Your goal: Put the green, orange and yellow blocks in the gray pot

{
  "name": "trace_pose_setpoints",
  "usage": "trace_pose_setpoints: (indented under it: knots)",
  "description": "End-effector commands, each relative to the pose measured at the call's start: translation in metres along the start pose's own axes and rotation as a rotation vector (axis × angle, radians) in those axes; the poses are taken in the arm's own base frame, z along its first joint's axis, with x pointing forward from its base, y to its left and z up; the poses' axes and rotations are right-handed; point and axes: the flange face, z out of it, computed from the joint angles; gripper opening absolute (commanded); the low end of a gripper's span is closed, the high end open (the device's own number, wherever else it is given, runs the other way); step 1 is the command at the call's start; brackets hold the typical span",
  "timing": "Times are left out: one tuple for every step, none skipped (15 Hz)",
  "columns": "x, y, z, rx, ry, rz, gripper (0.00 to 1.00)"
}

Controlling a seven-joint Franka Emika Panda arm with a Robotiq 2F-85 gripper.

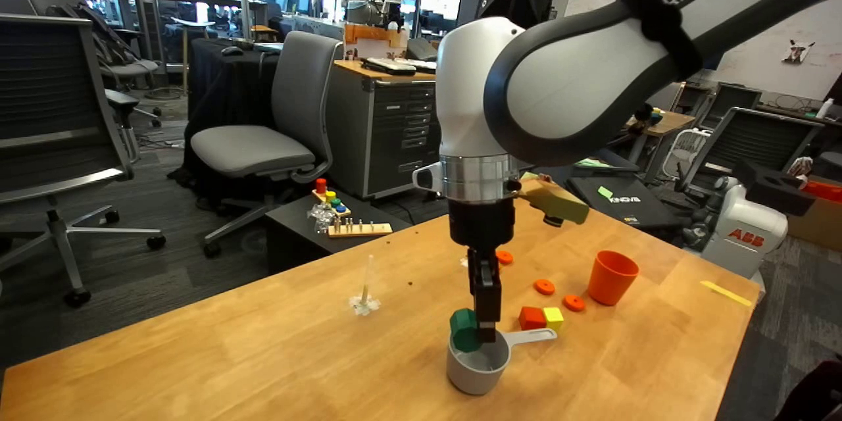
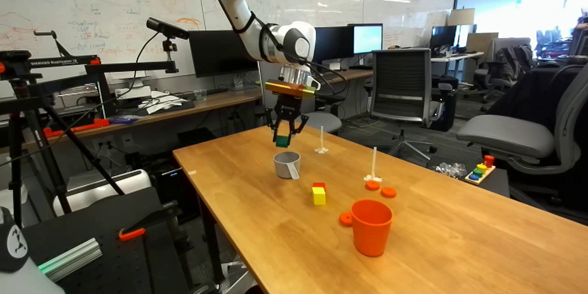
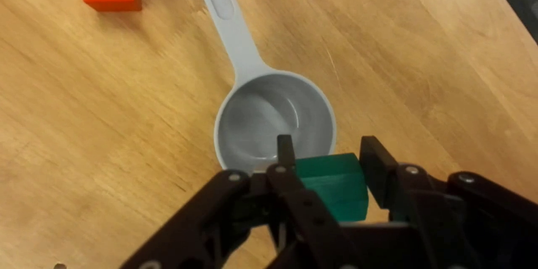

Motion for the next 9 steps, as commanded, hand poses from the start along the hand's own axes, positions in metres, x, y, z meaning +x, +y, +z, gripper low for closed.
trace_pose_setpoints:
  knots:
    - [-0.024, 0.0, -0.008, 0.009, 0.018, 0.027, 0.19]
    - [-0.028, 0.002, -0.009, 0.01, 0.018, 0.034, 0.19]
    - [-0.032, 0.005, -0.01, 0.011, 0.021, 0.041, 0.19]
    - [-0.036, 0.008, -0.011, 0.014, 0.023, 0.049, 0.19]
    - [-0.04, 0.011, -0.012, 0.017, 0.022, 0.056, 0.19]
    - [-0.044, 0.014, -0.012, 0.022, 0.02, 0.064, 0.69]
    - [-0.047, 0.016, -0.013, 0.025, 0.019, 0.07, 0.7]
    - [-0.05, 0.019, -0.013, 0.029, 0.014, 0.075, 0.76]
    - [-0.052, 0.021, -0.012, 0.033, 0.014, 0.081, 0.83]
